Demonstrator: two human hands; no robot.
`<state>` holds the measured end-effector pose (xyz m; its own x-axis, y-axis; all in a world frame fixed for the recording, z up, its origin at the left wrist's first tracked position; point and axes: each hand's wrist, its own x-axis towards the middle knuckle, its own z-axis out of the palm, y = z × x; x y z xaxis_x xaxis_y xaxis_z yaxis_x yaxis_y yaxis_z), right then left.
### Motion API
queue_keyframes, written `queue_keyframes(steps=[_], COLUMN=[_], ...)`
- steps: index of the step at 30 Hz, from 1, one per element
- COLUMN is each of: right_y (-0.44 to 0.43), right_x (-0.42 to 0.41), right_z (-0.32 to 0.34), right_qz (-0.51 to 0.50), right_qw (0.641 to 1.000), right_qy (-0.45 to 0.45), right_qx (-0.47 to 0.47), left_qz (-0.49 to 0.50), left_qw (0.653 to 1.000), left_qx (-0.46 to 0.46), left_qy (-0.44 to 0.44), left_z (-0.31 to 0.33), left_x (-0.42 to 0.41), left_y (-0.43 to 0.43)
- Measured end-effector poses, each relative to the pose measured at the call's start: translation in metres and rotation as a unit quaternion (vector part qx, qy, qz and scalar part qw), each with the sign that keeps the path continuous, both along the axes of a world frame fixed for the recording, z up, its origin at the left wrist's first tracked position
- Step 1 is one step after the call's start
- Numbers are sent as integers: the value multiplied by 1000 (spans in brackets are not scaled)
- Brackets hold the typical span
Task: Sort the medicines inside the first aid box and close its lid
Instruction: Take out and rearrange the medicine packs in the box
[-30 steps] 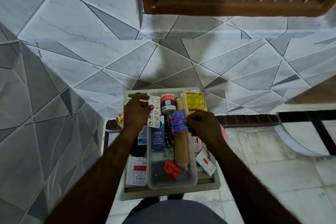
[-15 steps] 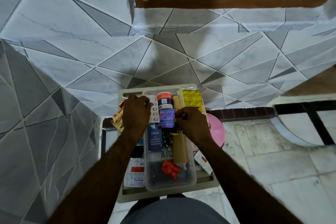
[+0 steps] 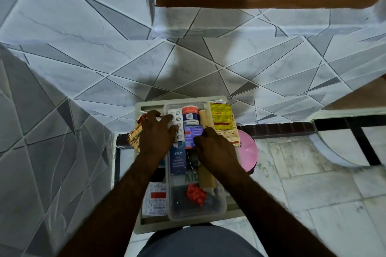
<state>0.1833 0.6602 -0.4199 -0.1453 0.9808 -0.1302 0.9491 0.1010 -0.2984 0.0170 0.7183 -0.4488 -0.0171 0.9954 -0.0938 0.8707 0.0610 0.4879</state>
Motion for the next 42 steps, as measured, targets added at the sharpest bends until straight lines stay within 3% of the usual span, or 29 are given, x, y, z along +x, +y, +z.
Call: queue_keyframes(steps=[5,8,11,15,18,25,36,42], right_y=[4,9,3,-19,-43,-76,-80,-80], right_x=[7,28,67,105,108,83,63,66], right_z=[0,14,17,11,-5,-36,-19,-12], right_qz=[-2,-101,-198,-252,-219,-90,-96,-136], right_qw=[999,978,952,931,930,970,976,976], right_qy=[44,181,234,201,158,73,47,83], right_qx=[-6,-4,-22,-171,-248,-213,-191,-149], left_qz=[-5,29,70,89,107,126,140,208], left_qw=[1000,993,981,985,984,974,969,918], left_qx=[1,43,61,10,-35,-113,-157,-202], left_qy=[-20,-106,-170,-149,-141,-151,-131,-270], left_z=[-2,3,8,-5,-11,-23,-19,-12], left_x=[-3,-9,-27,-65,-75,-73,-44,-46], left_y=[4,0,-14,-46,-77,-107,-92,-89])
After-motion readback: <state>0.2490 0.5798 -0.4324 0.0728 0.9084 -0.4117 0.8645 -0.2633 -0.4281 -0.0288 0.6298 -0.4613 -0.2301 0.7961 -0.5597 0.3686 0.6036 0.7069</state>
